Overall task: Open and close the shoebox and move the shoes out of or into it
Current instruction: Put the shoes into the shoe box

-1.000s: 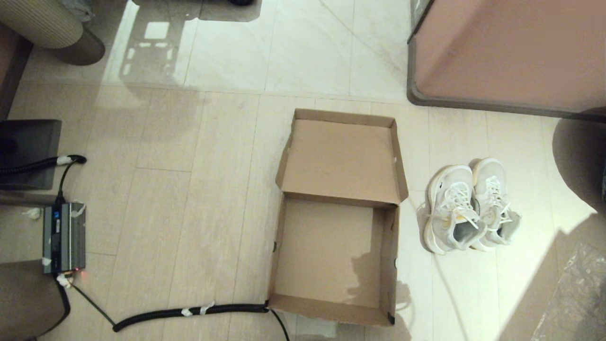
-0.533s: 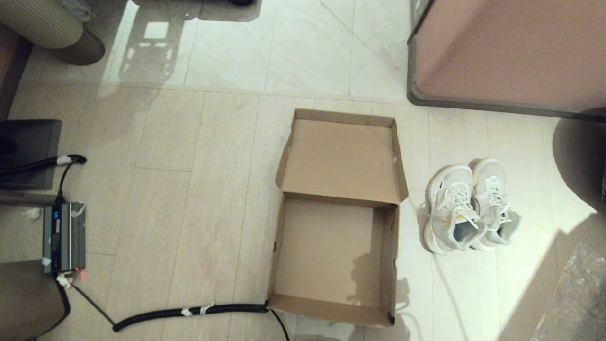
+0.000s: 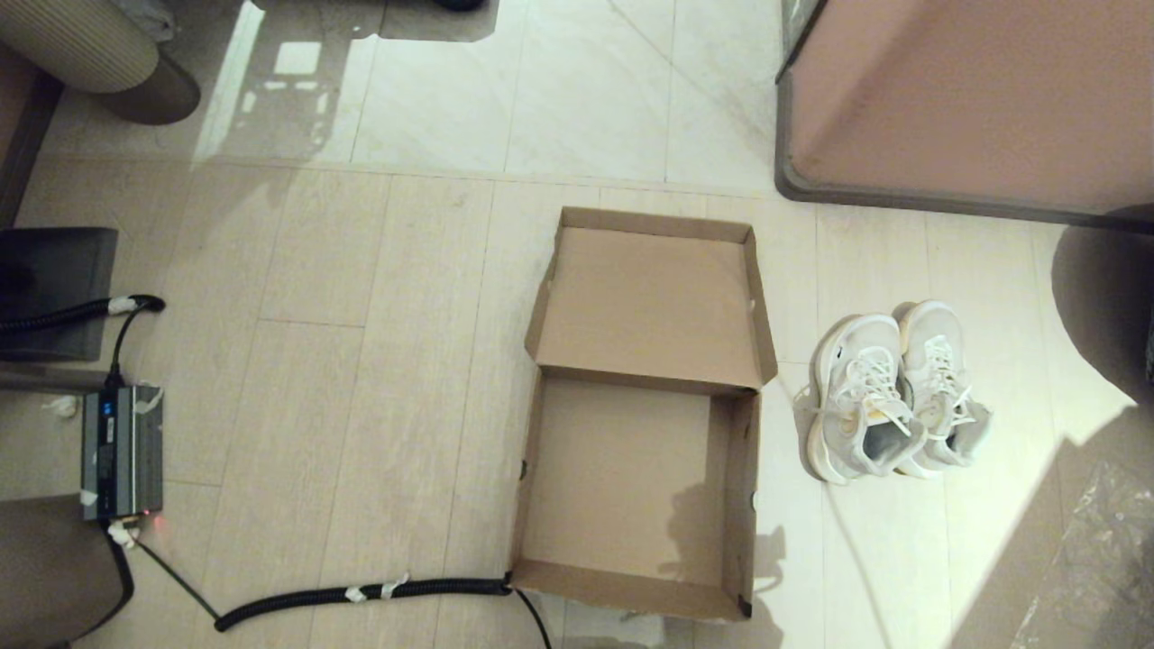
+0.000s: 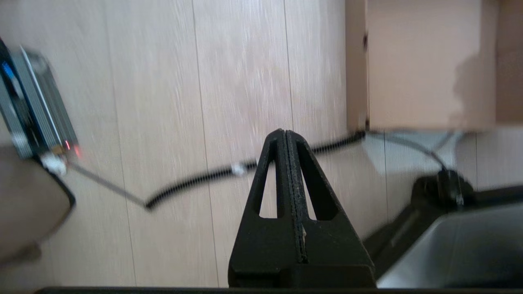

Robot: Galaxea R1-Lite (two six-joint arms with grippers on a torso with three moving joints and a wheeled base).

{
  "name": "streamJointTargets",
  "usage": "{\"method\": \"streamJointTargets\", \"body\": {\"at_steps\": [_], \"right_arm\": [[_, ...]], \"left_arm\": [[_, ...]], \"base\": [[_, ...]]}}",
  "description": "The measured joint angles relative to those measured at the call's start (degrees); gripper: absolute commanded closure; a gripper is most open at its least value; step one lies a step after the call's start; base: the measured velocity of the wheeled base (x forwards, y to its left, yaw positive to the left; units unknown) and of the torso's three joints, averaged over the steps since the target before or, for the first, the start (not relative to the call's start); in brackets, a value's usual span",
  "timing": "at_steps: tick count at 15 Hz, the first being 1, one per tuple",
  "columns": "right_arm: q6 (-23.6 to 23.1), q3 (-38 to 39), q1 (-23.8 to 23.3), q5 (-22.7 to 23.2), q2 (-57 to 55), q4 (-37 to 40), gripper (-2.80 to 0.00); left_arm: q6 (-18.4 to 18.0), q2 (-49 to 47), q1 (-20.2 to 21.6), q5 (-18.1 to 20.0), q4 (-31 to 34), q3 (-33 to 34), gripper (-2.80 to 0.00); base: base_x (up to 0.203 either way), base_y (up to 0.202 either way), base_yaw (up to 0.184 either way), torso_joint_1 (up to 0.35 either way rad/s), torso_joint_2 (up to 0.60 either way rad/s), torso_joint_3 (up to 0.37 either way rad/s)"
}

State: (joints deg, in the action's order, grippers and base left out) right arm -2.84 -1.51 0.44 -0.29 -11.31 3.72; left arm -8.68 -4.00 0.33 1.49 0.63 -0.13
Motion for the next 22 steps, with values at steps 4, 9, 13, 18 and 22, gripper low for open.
{"method": "streamJointTargets", "body": {"at_steps": [4,9,13,18,22], "right_arm": [[2.5,0.6,-0.4,-0.2,8.8,-2.5,-2.80],[9.0,1.0,-0.4,-1.9,11.1,-3.3,-2.80],[9.3,1.2,-0.4,-1.9,11.3,-3.9,-2.80],[9.0,1.2,-0.5,-1.9,11.3,-3.8,-2.80],[8.9,0.5,-0.4,-1.9,10.7,-1.2,-2.80]], "left_arm": [[0.1,3.3,-0.1,-0.1,-0.3,0.1,0.00],[0.8,4.0,-0.2,-0.2,-0.2,0.1,0.00],[1.5,4.1,-0.2,-0.3,-0.2,0.1,0.00],[1.7,4.1,-0.2,-0.4,-0.3,0.1,0.00],[2.0,3.5,-0.2,-0.5,0.1,0.0,0.00]], "base": [[0.000,0.000,0.000,0.000,0.00,0.000],[0.000,0.000,0.000,0.000,0.00,0.000],[0.000,0.000,0.000,0.000,0.00,0.000],[0.000,0.000,0.000,0.000,0.00,0.000],[0.000,0.000,0.000,0.000,0.00,0.000]]}}
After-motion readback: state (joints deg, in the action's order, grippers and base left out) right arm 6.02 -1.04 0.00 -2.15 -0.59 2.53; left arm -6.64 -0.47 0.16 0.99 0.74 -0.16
